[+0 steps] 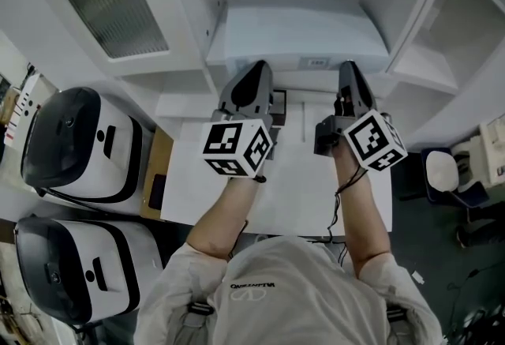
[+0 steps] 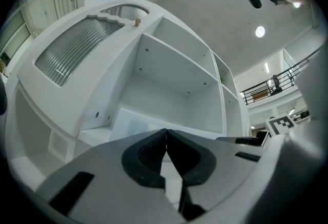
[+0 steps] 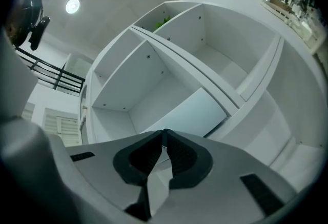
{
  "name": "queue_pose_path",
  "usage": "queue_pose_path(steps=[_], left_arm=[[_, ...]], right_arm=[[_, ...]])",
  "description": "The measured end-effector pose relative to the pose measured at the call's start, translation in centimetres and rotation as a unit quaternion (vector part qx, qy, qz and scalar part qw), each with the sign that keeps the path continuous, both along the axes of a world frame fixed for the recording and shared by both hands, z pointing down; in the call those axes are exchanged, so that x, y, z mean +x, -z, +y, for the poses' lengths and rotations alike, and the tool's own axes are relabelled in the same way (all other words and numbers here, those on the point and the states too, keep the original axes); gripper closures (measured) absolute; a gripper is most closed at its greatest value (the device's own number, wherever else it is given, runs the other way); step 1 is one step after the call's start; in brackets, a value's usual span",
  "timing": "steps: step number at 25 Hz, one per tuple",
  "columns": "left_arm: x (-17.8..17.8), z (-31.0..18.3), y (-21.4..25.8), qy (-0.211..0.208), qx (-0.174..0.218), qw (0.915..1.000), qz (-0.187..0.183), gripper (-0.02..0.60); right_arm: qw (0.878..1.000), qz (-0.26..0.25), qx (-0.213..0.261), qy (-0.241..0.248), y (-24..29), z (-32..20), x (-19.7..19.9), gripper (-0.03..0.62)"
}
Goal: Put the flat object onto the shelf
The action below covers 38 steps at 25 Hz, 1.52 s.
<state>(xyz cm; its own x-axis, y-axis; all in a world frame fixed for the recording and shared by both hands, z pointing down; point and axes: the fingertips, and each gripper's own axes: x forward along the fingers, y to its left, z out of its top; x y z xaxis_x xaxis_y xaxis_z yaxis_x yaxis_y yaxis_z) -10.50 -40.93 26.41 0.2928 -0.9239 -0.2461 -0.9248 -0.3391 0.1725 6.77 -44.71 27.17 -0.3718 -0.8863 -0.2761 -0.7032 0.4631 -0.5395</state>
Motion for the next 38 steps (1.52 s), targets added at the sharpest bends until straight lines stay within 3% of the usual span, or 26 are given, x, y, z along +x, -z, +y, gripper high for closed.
queue_pose_path(steps=[16, 27, 34, 38], left_arm=[[-1.2, -3.4, 0.0, 0.002, -0.001, 0.9998, 0.018, 0.577], [-2.2, 2.9, 1.7, 0.013, 0.08, 0.9964, -0.024, 0.577], [-5.0, 6.6, 1.0, 0.04, 0.087, 0.9953, -0.013, 0.577], [-6.0, 7.7, 0.5, 0.055, 0.088, 0.9941, -0.031, 0.577]], right_arm=[[1.0, 0.0, -0.008, 0.015, 0.1, -1.5, -1.2, 0.573], [0.999, 0.022, 0.04, -0.009, 0.8, 3.7, 0.6, 0.583], [0.997, 0.03, 0.057, -0.041, 0.7, 6.6, 3.5, 0.583], [0.995, 0.044, 0.07, -0.058, 0.5, 8.0, 4.9, 0.583]])
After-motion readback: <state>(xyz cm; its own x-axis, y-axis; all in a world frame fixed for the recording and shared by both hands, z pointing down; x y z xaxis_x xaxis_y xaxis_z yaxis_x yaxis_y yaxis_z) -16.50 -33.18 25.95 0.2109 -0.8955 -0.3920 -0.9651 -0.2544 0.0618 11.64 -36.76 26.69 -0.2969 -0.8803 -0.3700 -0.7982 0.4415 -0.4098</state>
